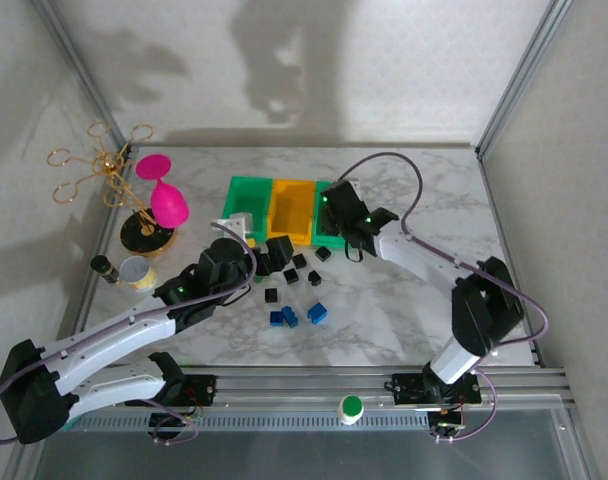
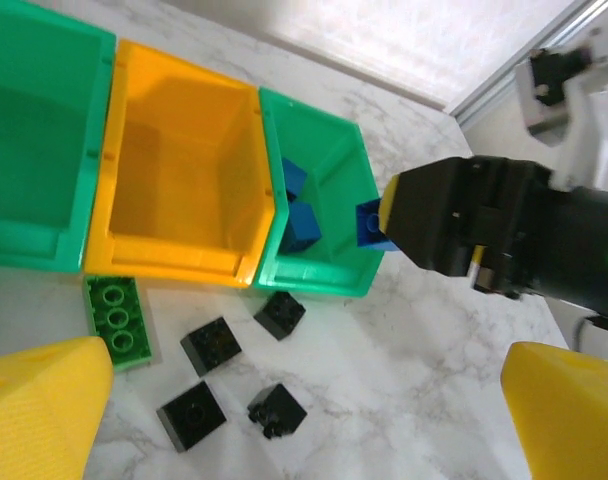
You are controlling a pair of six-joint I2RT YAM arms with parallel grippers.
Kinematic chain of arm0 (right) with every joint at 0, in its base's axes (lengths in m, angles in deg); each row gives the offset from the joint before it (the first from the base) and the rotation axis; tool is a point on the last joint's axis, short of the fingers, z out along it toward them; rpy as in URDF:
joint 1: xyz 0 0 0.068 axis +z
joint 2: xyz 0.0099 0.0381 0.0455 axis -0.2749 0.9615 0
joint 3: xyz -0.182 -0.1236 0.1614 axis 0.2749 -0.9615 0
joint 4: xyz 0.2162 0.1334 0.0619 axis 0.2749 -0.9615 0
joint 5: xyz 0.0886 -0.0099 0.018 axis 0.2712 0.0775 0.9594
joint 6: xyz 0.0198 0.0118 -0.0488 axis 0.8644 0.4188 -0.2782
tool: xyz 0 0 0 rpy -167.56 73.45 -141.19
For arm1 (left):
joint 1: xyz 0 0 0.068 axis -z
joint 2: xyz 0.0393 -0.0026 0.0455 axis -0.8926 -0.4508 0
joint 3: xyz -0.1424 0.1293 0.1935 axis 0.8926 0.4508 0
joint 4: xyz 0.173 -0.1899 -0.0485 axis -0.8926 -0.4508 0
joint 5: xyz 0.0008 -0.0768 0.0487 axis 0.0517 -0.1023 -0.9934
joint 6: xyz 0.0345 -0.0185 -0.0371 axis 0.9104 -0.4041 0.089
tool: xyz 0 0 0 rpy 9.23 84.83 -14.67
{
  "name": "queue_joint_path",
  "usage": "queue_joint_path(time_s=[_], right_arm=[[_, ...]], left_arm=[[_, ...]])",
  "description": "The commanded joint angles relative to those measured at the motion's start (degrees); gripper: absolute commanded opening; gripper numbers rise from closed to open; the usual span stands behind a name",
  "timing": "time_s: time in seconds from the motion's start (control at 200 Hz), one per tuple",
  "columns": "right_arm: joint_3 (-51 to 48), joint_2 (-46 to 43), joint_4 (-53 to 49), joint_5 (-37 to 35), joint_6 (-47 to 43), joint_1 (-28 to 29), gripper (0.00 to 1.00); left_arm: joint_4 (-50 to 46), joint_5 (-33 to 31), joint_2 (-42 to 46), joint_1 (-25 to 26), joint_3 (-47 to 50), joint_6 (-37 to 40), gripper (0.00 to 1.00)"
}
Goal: Sort the legos into containers by color
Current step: Place the lego in the container.
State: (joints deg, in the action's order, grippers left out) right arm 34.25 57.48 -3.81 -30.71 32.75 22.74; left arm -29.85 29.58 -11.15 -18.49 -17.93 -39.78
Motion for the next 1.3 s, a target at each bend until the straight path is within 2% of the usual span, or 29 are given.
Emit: queue_joint_path(time_s=[0.0, 0.385, 0.716, 0.991, 1.297], right_arm=[[3.9, 5.0, 2.8, 0.0, -3.5, -2.4, 0.49], [13.7, 18.8, 6.3, 2.8, -5.5, -7.2, 0.5], [17.8, 24.4, 7.0, 4.7, -6.5, -8.5, 0.52], [18.6, 24.4, 6.9, 5.8, -6.9, -8.5, 0.57], [16.5, 17.5, 6.5, 6.8, -6.6, -8.5, 0.58]], left_arm=[[2.0, -1.6, -1.0, -1.3, -1.9, 1.7, 1.0], [4.7, 0.3, -5.9, -4.2, -2.2, 1.6, 0.99], [5.1, 1.7, -6.9, -5.7, -1.9, 1.5, 1.0], [4.7, 2.3, -6.6, -6.2, -2.2, 1.5, 0.99], [4.1, 3.6, -5.1, -6.2, -2.4, 1.4, 1.0]])
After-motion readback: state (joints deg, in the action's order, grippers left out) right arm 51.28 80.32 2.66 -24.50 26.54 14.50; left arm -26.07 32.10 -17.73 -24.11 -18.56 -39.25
